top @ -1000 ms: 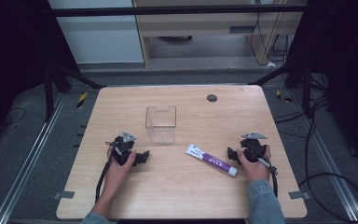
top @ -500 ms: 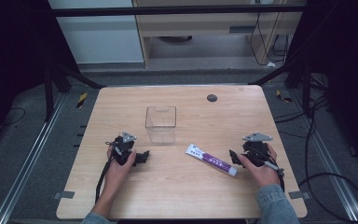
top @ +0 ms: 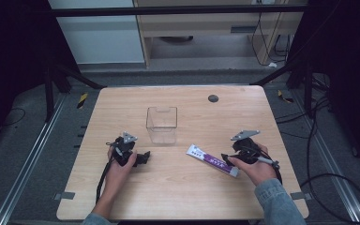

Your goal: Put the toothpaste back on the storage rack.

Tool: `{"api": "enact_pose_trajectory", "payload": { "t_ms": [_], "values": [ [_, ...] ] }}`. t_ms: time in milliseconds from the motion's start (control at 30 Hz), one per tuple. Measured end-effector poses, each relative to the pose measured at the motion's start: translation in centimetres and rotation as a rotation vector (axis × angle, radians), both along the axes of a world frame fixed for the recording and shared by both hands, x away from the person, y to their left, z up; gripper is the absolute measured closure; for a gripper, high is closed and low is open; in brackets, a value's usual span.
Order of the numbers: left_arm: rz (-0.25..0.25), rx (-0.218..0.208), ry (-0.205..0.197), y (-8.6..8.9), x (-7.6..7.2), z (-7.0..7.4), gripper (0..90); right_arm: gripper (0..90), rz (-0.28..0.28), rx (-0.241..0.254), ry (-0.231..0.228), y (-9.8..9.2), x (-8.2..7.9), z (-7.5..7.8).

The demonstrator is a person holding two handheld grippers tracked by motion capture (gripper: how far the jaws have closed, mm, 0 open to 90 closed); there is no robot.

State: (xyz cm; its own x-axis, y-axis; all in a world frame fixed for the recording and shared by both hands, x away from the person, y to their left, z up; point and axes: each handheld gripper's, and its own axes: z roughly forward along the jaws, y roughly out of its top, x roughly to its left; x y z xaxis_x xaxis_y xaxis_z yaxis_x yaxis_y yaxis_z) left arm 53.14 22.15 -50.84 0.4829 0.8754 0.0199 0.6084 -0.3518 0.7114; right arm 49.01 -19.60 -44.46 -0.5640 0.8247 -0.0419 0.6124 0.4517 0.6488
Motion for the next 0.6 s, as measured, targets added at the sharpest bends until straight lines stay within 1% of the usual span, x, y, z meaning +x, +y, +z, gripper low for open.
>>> {"api": "enact_pose_trajectory", "payload": {
  "t_ms": [67, 100, 167, 200, 333, 433, 600],
  "values": [
    [0.0, 0.0, 0.0, 0.0, 0.0, 0.0, 0.0, 31.4, 0.025, -0.019, 0.006, 0.6, 0.2, 0.3],
    [0.0, 0.0, 0.0, 0.0, 0.0, 0.0, 0.0, 32.2, 0.03, -0.02, 0.007, 0.8, 0.3, 0.4],
    [0.0, 0.0, 0.0, 0.0, 0.0, 0.0, 0.0, 33.3, 0.056, -0.027, 0.018, 1.4, 0.5, 0.5],
    [0.004, -0.002, -0.001, 0.0, 0.0, 0.0, 0.0, 33.4, 0.07, -0.039, 0.027, 1.8, 0.7, 0.5],
    [0.005, -0.003, 0.0, 0.0, 0.0, 0.0, 0.0, 32.2, 0.116, -0.067, 0.039, 3.1, 1.1, 0.5],
    [0.005, -0.003, 0.0, 0.0, 0.0, 0.0, 0.0, 32.2, 0.13, -0.09, 0.05, 4.0, 1.5, 0.5],
    [0.005, -0.003, 0.0, 0.0, 0.0, 0.0, 0.0, 31.0, 0.146, -0.103, 0.058, 4.8, 1.8, 0.8]
  ]
}}
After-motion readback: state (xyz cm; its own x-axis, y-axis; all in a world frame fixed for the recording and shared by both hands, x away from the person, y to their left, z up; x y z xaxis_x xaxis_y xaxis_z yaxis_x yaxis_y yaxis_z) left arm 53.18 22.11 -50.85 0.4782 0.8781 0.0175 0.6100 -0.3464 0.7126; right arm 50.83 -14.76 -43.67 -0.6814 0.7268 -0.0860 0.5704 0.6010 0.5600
